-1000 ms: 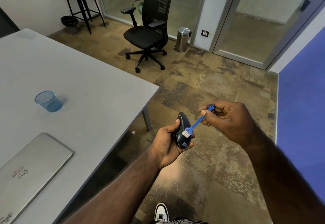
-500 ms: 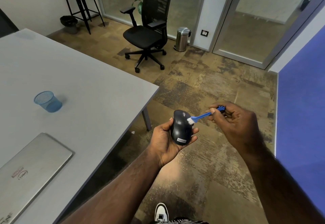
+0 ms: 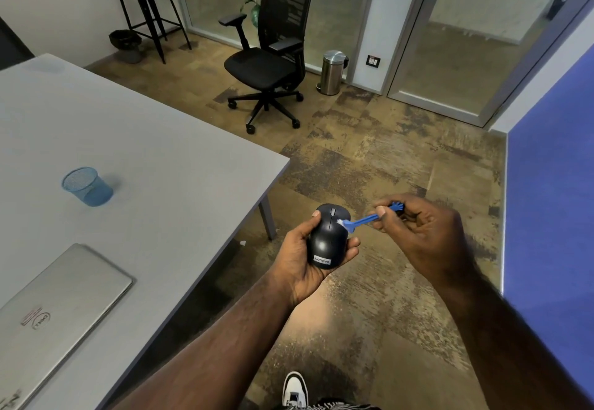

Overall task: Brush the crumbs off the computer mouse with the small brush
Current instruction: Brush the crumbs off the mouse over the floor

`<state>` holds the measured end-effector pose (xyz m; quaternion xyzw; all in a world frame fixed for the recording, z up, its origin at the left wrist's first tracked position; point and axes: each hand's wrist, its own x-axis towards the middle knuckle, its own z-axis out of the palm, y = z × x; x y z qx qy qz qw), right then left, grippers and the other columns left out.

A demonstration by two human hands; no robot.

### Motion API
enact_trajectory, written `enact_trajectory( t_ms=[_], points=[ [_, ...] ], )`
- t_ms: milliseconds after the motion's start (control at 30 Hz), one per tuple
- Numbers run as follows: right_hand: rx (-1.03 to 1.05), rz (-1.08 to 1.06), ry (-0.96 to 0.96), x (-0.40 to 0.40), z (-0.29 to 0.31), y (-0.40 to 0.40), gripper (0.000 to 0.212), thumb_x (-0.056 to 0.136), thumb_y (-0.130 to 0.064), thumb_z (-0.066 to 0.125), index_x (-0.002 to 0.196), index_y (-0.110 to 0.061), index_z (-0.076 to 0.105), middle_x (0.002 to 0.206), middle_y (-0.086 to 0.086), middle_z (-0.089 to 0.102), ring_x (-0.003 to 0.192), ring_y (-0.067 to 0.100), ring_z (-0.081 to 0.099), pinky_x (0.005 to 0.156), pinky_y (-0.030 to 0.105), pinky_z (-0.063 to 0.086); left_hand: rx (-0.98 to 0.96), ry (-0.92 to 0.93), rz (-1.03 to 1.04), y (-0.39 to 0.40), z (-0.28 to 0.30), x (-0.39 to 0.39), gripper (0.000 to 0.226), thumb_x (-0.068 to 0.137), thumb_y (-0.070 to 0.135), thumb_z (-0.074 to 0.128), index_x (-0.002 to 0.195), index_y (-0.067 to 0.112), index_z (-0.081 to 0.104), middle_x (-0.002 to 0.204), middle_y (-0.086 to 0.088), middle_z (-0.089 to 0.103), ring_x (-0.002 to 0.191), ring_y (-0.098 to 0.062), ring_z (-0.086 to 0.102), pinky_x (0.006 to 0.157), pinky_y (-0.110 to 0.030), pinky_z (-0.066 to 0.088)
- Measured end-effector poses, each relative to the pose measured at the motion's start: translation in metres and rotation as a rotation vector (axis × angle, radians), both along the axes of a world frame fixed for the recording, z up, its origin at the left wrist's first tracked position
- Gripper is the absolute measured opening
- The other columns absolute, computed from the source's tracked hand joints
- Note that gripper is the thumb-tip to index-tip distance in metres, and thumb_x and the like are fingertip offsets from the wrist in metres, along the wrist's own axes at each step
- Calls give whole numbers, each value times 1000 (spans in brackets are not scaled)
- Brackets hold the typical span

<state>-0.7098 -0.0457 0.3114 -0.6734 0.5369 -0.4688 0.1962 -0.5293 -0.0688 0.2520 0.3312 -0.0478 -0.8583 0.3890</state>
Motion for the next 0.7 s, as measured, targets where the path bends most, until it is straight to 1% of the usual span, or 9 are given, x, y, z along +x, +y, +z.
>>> enact_trajectory(
  t_ms=[67,200,233,333,400,467,533,600,700],
  points=[
    [17,-1,-6,-1,2,-1,19,91,-11,68,101,-27,69,82,-12,73,72,3,74,63,28,61,1,0,-13,2,0,2,51,88,35,57,121,-3,58,105,-28,64,92,-39,63,83,-45,54],
    [-4,-102,21,-5,5,-9,19,93,-17,65,106,-31,68,83,-13,73,75,2,73,67,32,61,9,30,8,5,-1,1,56,85,32,60,129,-1,53,112,-28,63,96,-41,63,83,-46,54],
    [1,-90,18,-5,5,-9,19,93,-17,66,104,-33,68,83,-13,73,75,3,73,68,33,61,8,34,12,5,0,1,55,86,32,59,130,0,52,112,-27,63,97,-41,62,84,-46,54],
    [-3,11,-11,0,8,-5,23,91,-12,67,98,-34,69,77,-7,74,68,9,73,61,37,60,7,26,25,4,1,0,49,93,34,53,126,-1,54,108,-27,65,95,-40,62,82,-45,54],
    [1,79,-23,3,8,-1,28,91,-9,67,97,-36,68,76,-8,74,68,6,73,61,35,61,8,17,48,4,0,1,46,94,35,51,124,0,55,104,-26,67,89,-38,64,78,-44,56],
    [-3,79,-16,3,6,-1,25,91,-9,67,99,-34,68,78,-9,74,70,4,74,62,34,62,9,25,60,4,-1,2,47,95,36,49,124,-1,55,101,-26,67,85,-37,64,75,-43,57],
    [-27,13,-31,1,4,-3,18,92,-12,66,103,-27,69,82,-8,74,72,4,74,63,35,62,18,38,55,4,-1,3,50,96,37,46,121,-6,56,98,-27,66,86,-37,63,76,-42,57],
    [-57,-43,-40,-1,3,-4,16,93,-17,65,106,-24,69,84,-9,74,73,5,74,64,36,62,28,44,47,3,-1,3,53,97,38,45,122,-8,55,99,-27,64,87,-37,63,78,-42,57],
    [-53,26,-37,1,4,2,14,91,-17,67,104,-24,69,83,-11,73,69,7,74,58,36,61,32,34,65,2,1,2,51,97,37,45,122,-6,55,105,-29,65,85,-37,65,79,-44,56]
  ],
)
